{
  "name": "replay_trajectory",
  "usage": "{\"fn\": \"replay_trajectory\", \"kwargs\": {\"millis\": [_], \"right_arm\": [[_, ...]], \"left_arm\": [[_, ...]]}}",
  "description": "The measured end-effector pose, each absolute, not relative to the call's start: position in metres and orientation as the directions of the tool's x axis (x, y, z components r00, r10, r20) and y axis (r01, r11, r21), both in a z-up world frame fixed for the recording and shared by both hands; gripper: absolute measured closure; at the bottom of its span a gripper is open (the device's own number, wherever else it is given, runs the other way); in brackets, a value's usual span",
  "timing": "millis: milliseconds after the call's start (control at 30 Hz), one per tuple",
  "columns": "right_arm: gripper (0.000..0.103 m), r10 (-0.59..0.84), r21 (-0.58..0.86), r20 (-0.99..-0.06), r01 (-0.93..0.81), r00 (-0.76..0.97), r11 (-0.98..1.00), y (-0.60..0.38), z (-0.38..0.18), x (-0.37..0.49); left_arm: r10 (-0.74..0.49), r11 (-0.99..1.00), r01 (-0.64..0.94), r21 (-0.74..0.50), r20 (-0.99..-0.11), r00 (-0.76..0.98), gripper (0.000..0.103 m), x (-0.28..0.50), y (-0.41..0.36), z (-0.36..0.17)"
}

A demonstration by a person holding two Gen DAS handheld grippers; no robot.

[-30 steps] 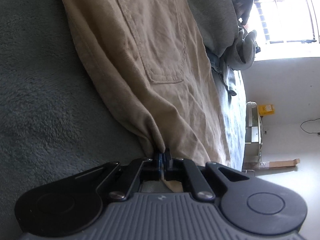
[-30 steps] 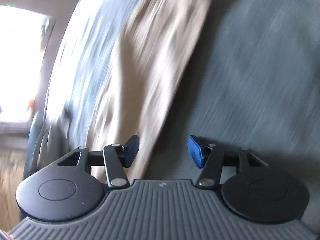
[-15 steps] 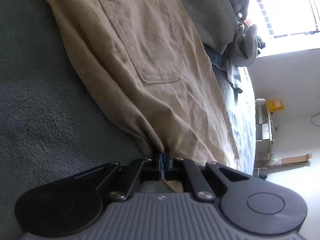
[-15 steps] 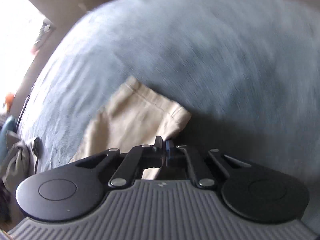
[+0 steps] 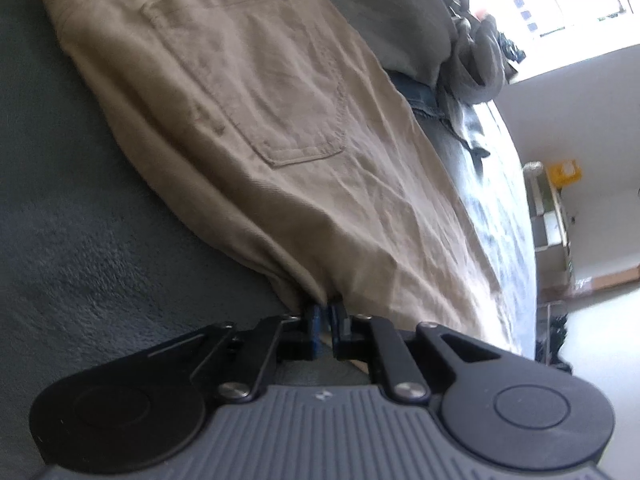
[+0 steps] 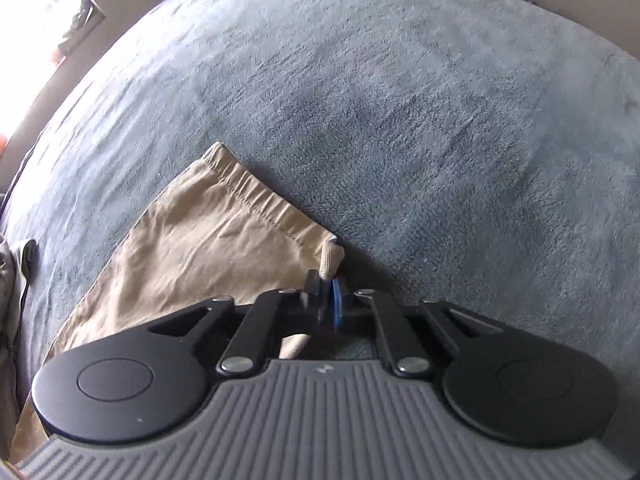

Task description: Fold clothes

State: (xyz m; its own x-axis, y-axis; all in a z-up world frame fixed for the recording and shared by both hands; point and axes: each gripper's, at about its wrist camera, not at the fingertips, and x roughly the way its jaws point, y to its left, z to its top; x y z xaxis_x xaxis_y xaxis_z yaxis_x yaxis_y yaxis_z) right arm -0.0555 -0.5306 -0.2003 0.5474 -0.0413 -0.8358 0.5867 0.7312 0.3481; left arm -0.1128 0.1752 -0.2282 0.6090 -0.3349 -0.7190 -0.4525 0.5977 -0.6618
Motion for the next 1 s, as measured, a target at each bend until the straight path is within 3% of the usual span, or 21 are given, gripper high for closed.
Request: {"fn": "replay_trajectory", "kwargs": {"millis": [67, 167, 233, 300, 400, 500, 633, 767, 967, 1000], "right_arm": [[0.077, -0.039, 0.354, -0.843, 0.608, 0.536, 0.71, -0.543, -0.195, -0.059], [0.073, -0.135, 0.297, -0.846, 0.666, 0.516, 0.684, -0.556, -0.175, -0.067], [0.074, -0.156, 0.252, -0.815, 0.584, 0.558, 0.772, -0.536, -0.157, -0.066], [0.074, -0.125, 0.199, -0.786, 0.44, 0.605, 0.876, -0.504, -0.142, -0.06], [0.074, 0.097, 0.142, -0.772, 0.021, 0.629, 0.99, -0.41, -0.142, -0.043], [0.078, 0.301, 0.084, -0.753, -0.368, 0.585, 0.926, -0.3, -0.155, -0.04], [0.086, 0.389, 0.004, -0.755, -0.59, 0.528, 0.808, -0.211, -0.184, -0.044], [0.087, 0.336, -0.076, -0.781, -0.614, 0.526, 0.785, -0.24, -0.209, -0.056], [0.087, 0.061, -0.19, -0.845, -0.405, 0.531, 0.894, -0.339, -0.186, -0.044], [0.087, 0.086, -0.178, -0.829, -0.405, 0.553, 0.897, -0.338, -0.175, -0.044]], "left_arm": [[-0.322, 0.631, -0.445, -0.635, -0.737, 0.595, 0.076, -0.115, 0.176, -0.22], [-0.283, 0.681, -0.434, -0.59, -0.759, 0.587, 0.071, -0.125, 0.175, -0.199], [-0.26, 0.706, -0.42, -0.569, -0.761, 0.594, 0.071, -0.129, 0.173, -0.184], [-0.236, 0.731, -0.399, -0.554, -0.753, 0.614, 0.071, -0.131, 0.169, -0.17], [-0.256, 0.765, -0.324, -0.556, -0.725, 0.639, 0.071, -0.115, 0.155, -0.162], [-0.27, 0.824, -0.241, -0.513, -0.729, 0.629, 0.071, -0.082, 0.132, -0.171], [-0.237, 0.878, -0.21, -0.429, -0.774, 0.588, 0.072, -0.056, 0.111, -0.198], [-0.243, 0.881, -0.203, -0.427, -0.777, 0.58, 0.076, -0.055, 0.114, -0.207], [-0.255, 0.86, -0.236, -0.453, -0.78, 0.571, 0.075, -0.046, 0.116, -0.202], [-0.252, 0.86, -0.236, -0.453, -0.778, 0.575, 0.074, -0.047, 0.116, -0.198]]}}
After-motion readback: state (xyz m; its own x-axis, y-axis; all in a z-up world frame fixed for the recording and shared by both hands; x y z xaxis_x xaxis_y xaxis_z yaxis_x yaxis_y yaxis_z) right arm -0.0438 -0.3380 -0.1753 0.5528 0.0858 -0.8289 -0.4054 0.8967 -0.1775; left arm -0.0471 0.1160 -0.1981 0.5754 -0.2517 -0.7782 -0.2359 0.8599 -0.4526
